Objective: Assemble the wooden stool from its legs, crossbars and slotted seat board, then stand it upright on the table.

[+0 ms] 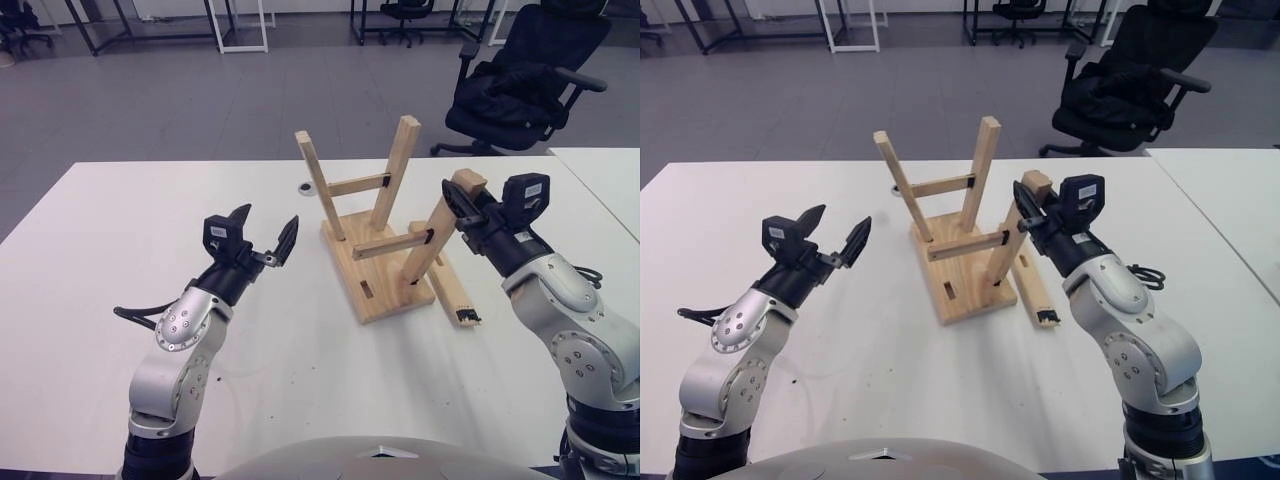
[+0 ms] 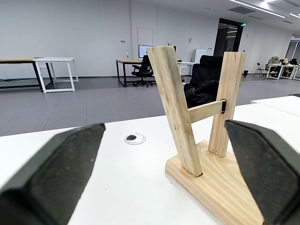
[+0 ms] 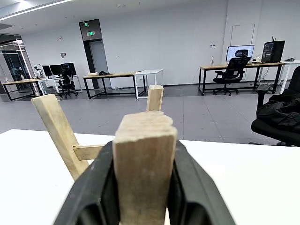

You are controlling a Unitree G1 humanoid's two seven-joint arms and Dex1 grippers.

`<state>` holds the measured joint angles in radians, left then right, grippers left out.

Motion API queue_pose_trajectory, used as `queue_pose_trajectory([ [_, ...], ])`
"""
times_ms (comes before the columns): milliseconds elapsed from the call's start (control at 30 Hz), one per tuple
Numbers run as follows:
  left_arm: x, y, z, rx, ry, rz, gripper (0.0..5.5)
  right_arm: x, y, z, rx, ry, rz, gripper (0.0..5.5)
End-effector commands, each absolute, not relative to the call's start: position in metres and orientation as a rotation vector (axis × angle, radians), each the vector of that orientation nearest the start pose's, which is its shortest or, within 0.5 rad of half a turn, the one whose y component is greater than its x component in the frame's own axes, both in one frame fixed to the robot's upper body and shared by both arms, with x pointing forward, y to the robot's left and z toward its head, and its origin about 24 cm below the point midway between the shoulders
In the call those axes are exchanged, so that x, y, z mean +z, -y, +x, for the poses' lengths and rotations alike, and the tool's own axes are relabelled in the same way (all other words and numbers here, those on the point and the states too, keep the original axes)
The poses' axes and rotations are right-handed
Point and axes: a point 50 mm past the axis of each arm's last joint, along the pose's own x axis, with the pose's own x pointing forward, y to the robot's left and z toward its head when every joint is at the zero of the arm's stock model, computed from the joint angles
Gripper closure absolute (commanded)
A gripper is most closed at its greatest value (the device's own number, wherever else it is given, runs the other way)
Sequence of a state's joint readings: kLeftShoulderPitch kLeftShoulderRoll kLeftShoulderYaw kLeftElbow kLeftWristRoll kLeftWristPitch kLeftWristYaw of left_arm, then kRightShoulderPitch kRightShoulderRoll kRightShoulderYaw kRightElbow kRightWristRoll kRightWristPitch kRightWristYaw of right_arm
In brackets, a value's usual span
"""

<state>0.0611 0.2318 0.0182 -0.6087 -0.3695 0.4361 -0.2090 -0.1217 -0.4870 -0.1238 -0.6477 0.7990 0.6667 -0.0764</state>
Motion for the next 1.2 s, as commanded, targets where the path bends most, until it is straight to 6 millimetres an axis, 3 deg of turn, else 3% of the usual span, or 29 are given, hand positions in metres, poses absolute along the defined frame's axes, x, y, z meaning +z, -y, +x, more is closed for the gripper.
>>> queue_pose_trajectory([
  [33, 0.134, -0.153, 0.224, -0.372, 0.123, -0.064, 0.8, 0.176, 0.17, 0.24, 0.377, 0.03, 0.16, 4.44],
  [100, 0.135, -0.153, 0.226, -0.375, 0.128, -0.058, 0.8, 0.178, 0.166, 0.239, 0.392, 0.048, 0.158, 4.44],
  [467, 0.136, -0.15, 0.23, -0.396, 0.136, -0.049, 0.8, 0.217, 0.165, 0.244, 0.42, 0.22, 0.179, 2.26],
  [600, 0.137, -0.153, 0.234, -0.393, 0.142, -0.039, 0.8, 0.255, 0.189, 0.256, 0.41, 0.337, 0.321, 1.43],
  [667, 0.138, -0.153, 0.236, -0.398, 0.147, -0.034, 0.8, 0.257, 0.218, 0.268, 0.295, 0.345, 0.408, 0.98],
  [700, 0.138, -0.153, 0.237, -0.402, 0.148, -0.032, 0.8, 0.246, 0.233, 0.275, 0.208, 0.293, 0.409, 0.75],
  [767, 0.139, -0.156, 0.239, -0.393, 0.153, -0.033, 0.8, 0.198, 0.248, 0.281, 0.117, 0.106, 0.297, 0.75],
  [867, 0.14, -0.159, 0.242, -0.388, 0.156, -0.044, 0.8, 0.129, 0.243, 0.269, 0.115, -0.145, 0.164, 0.75],
  [967, 0.14, -0.158, 0.245, -0.403, 0.154, -0.042, 0.8, 0.082, 0.235, 0.253, 0.161, -0.362, 0.082, 0.75],
  [1067, 0.141, -0.157, 0.247, -0.417, 0.153, -0.038, 0.8, 0.055, 0.23, 0.239, 0.195, -0.512, 0.025, 0.75],
  [1200, 0.139, -0.156, 0.248, -0.425, 0.142, -0.031, 0.8, 0.048, 0.224, 0.234, 0.226, -0.57, -0.019, 0.94],
])
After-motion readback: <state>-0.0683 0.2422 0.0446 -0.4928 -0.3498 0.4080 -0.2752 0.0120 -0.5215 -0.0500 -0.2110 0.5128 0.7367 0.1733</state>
